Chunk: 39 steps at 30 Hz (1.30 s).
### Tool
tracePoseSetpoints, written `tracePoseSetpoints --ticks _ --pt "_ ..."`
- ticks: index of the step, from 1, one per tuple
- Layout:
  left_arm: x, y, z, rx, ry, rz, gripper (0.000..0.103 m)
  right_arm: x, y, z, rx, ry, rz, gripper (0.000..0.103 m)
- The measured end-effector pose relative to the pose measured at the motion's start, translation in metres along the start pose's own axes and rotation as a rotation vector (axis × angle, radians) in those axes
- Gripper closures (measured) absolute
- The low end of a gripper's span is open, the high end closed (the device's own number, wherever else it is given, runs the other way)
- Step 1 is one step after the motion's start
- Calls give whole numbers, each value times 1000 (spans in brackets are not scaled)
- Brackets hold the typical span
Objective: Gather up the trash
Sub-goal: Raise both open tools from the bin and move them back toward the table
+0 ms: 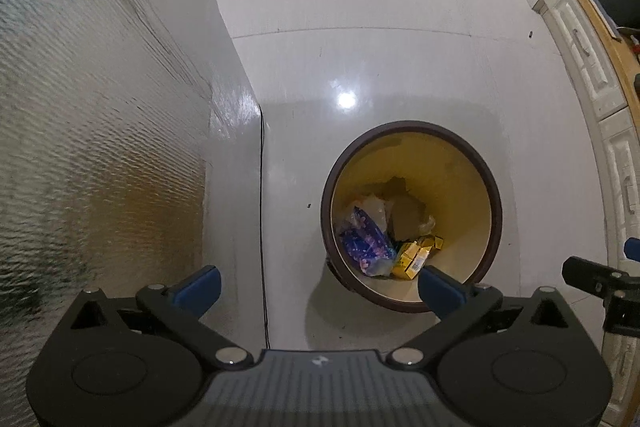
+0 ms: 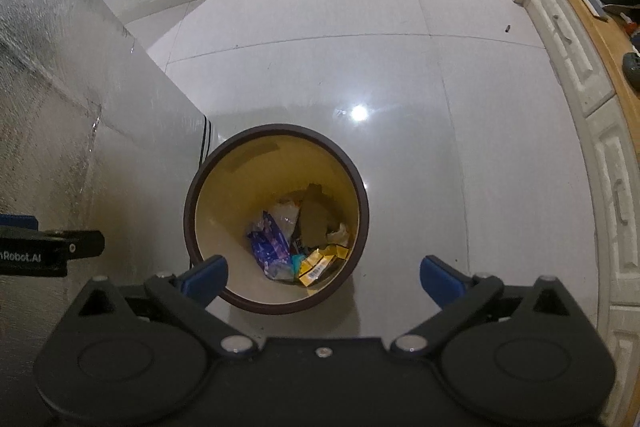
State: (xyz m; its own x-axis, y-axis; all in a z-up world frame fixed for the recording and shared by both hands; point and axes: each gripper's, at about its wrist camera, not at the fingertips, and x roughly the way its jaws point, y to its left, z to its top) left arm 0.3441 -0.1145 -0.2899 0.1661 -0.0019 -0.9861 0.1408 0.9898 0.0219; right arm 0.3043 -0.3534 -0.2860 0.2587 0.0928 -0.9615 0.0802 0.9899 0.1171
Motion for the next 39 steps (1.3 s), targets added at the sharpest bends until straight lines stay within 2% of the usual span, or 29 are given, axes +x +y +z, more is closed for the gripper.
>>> tracePoseSetpoints --ticks 20,28,39 --pt "-73 -4 -23 9 -138 -6 0 -69 -8 -16 69 -113 11 0" --pt "-107 -7 -31 7 -232 -18 0 -103 -8 -26 84 -194 17 0" --pt "-155 -7 -45 6 -361 -28 0 -149 -11 -40 70 -312 -20 0"
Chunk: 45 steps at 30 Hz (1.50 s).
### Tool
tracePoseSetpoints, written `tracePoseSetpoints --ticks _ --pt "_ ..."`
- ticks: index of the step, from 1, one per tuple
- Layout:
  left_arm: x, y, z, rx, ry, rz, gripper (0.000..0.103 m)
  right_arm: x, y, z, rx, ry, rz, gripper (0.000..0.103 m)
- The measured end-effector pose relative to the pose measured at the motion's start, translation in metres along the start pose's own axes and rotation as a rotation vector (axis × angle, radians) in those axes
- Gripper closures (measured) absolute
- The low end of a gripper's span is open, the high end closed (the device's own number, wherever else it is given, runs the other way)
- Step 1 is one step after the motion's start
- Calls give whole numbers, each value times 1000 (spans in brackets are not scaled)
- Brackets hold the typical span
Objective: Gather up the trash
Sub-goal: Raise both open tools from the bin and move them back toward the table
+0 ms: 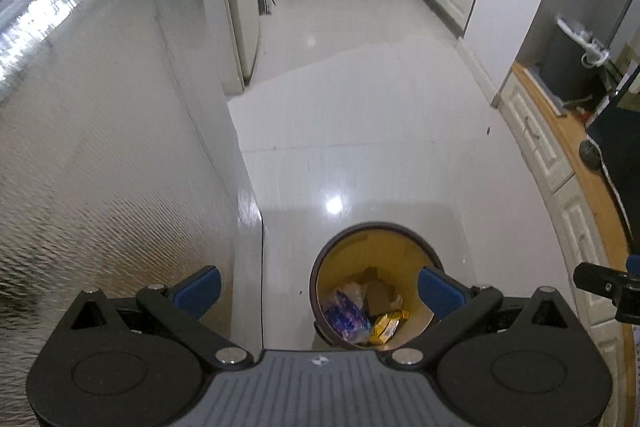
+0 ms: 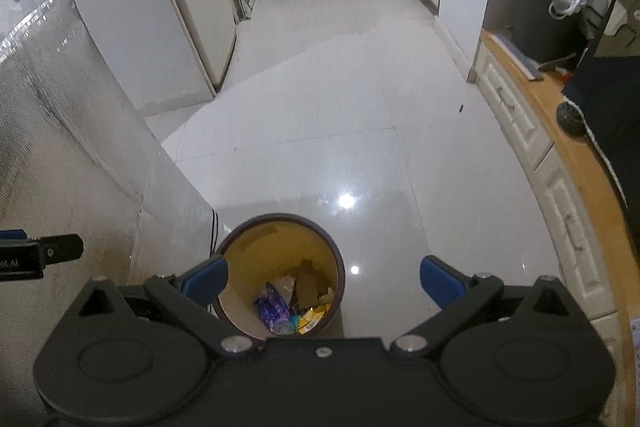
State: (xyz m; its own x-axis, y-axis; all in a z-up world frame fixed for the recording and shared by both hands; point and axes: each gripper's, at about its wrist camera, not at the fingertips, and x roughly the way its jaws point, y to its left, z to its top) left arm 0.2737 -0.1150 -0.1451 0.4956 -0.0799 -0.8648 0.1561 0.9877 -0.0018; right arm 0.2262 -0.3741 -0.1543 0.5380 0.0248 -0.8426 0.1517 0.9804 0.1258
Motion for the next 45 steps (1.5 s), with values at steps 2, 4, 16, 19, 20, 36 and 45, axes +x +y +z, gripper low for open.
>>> tracePoseSetpoints --ticks 2,4,16,19,20,36,45 --pt "-9 0 2 -1 -19 -2 0 -10 -2 2 6 -23 3 0" --pt "-17 -1 3 -2 -38 -7 0 -20 -3 5 8 -48 7 0" --pt "-94 -5 32 18 -204 -3 0 -85 9 36 -31 -195 21 0" --pt "-118 -4 44 22 -261 6 0 -103 16 50 -46 -239 33 0" --pt "-126 -4 48 24 -282 12 0 -108 19 55 -48 -255 39 0" --pt "-229 43 96 18 -525 84 0 -176 88 123 -138 -444 146 0" --pt "-270 107 115 -15 -626 144 0 -190 154 158 -199 -509 240 0"
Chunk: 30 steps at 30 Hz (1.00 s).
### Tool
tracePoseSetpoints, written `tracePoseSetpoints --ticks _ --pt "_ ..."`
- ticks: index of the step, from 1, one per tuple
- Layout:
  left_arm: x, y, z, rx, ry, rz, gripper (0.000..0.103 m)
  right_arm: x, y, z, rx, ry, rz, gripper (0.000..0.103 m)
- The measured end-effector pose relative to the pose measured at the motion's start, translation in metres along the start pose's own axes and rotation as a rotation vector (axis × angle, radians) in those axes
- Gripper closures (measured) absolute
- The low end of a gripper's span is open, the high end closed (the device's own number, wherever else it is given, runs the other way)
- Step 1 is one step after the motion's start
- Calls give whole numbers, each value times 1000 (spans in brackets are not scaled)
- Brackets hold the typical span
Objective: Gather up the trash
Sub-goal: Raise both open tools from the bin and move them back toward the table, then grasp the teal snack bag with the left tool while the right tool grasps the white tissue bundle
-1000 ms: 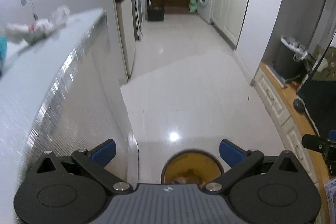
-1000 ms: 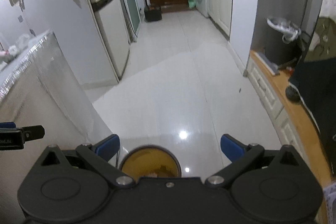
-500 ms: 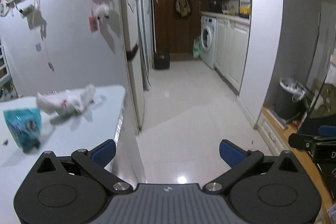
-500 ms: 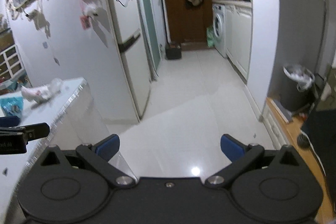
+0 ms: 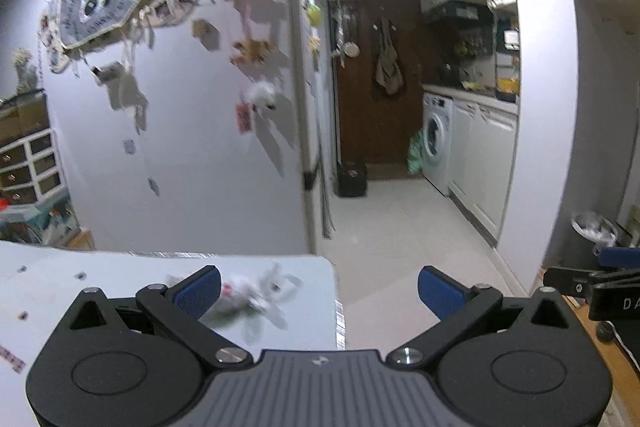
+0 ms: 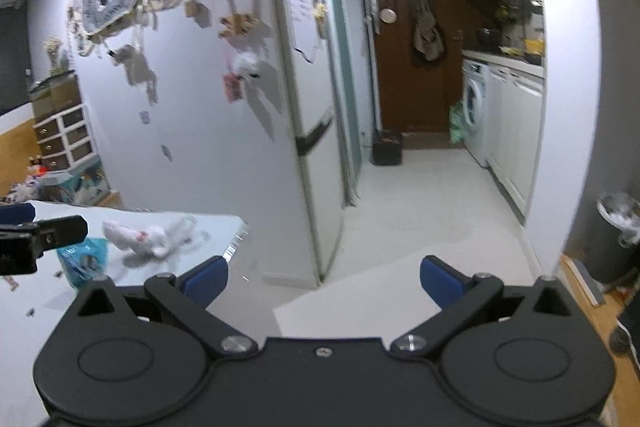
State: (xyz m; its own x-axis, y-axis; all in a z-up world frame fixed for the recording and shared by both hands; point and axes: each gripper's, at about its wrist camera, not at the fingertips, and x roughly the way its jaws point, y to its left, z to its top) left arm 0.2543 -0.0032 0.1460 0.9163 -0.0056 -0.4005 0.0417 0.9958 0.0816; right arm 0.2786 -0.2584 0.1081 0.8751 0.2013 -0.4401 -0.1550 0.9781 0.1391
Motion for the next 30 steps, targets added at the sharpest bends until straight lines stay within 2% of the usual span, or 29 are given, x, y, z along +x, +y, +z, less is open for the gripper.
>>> tracePoseSetpoints --ticks 9,16,19,24,29,30 --pt "7 82 9 -26 -46 100 0 39 66 27 -25 -29 104 0" --pt "38 159 -18 -127 -35 168 0 76 119 31 -66 -28 157 0" --pt "54 190 -36 -182 -20 173 0 91 139 30 -78 -27 175 0" --pt "81 223 -67 -242 8 137 0 113 164 28 -80 -9 205 0" --pt "102 238 -90 -260 -12 47 0 140 186 27 -73 23 209 0" --pt "108 241 -93 -261 6 16 0 146 191 28 -75 34 210 0"
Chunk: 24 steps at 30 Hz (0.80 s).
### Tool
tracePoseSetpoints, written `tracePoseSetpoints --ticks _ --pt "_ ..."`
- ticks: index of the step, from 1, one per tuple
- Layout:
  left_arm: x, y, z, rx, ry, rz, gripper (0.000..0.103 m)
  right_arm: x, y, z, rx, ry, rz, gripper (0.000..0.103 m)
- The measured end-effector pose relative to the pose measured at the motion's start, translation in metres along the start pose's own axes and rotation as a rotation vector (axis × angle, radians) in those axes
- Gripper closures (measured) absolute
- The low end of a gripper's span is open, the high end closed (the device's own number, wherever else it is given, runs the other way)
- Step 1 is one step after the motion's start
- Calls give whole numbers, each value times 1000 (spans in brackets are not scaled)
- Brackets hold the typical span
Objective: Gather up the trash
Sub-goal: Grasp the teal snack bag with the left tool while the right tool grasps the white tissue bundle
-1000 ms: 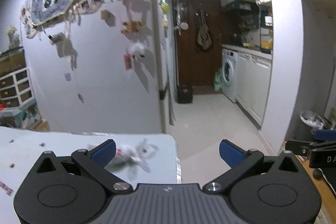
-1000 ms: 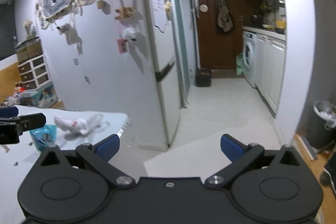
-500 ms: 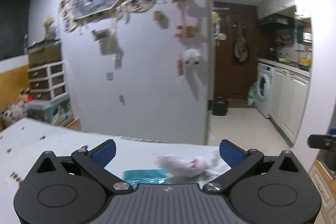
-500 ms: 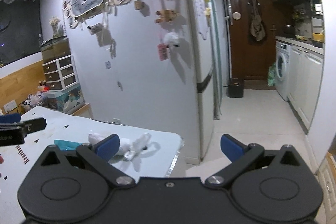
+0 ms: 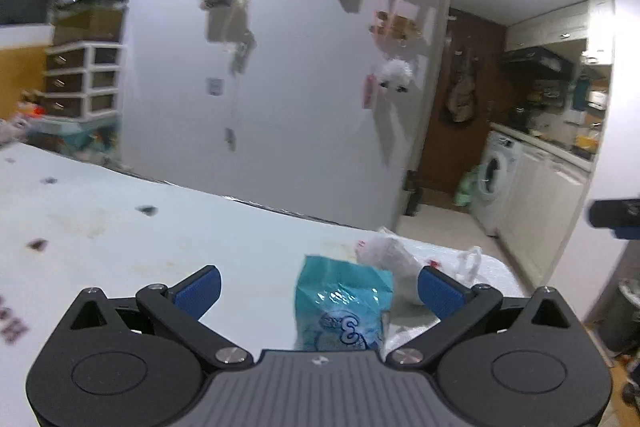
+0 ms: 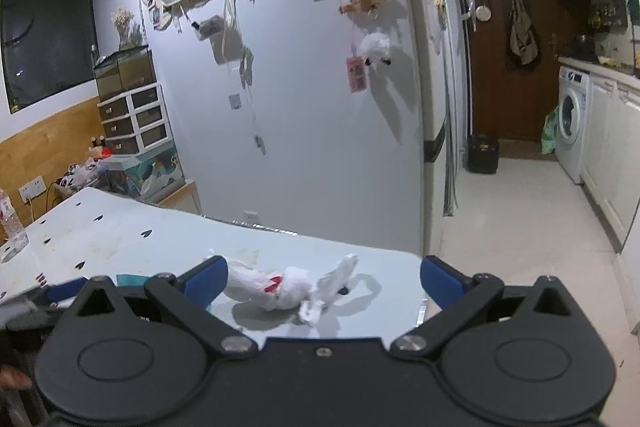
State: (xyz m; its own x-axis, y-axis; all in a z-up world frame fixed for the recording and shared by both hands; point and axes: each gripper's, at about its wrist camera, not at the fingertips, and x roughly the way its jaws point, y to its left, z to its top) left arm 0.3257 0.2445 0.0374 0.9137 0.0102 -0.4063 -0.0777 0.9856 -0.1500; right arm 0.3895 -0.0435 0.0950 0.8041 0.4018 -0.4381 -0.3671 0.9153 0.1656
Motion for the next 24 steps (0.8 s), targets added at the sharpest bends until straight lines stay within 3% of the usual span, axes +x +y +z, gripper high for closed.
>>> tracePoseSetpoints --ticks 9,14,19,21,24 --pt "14 -1 -2 97 -11 -90 1 65 46 16 61 71 16 3" --pt "30 -7 -15 148 47 -115 5 110 73 13 97 131 27 9" --pt "42 -3 -23 138 86 -112 9 148 94 3 88 169 -29 15" --pt "43 0 -25 121 87 -128 9 157 97 -1 87 178 -50 18" --pt "43 4 -25 101 88 -146 13 160 99 -9 67 197 -64 32"
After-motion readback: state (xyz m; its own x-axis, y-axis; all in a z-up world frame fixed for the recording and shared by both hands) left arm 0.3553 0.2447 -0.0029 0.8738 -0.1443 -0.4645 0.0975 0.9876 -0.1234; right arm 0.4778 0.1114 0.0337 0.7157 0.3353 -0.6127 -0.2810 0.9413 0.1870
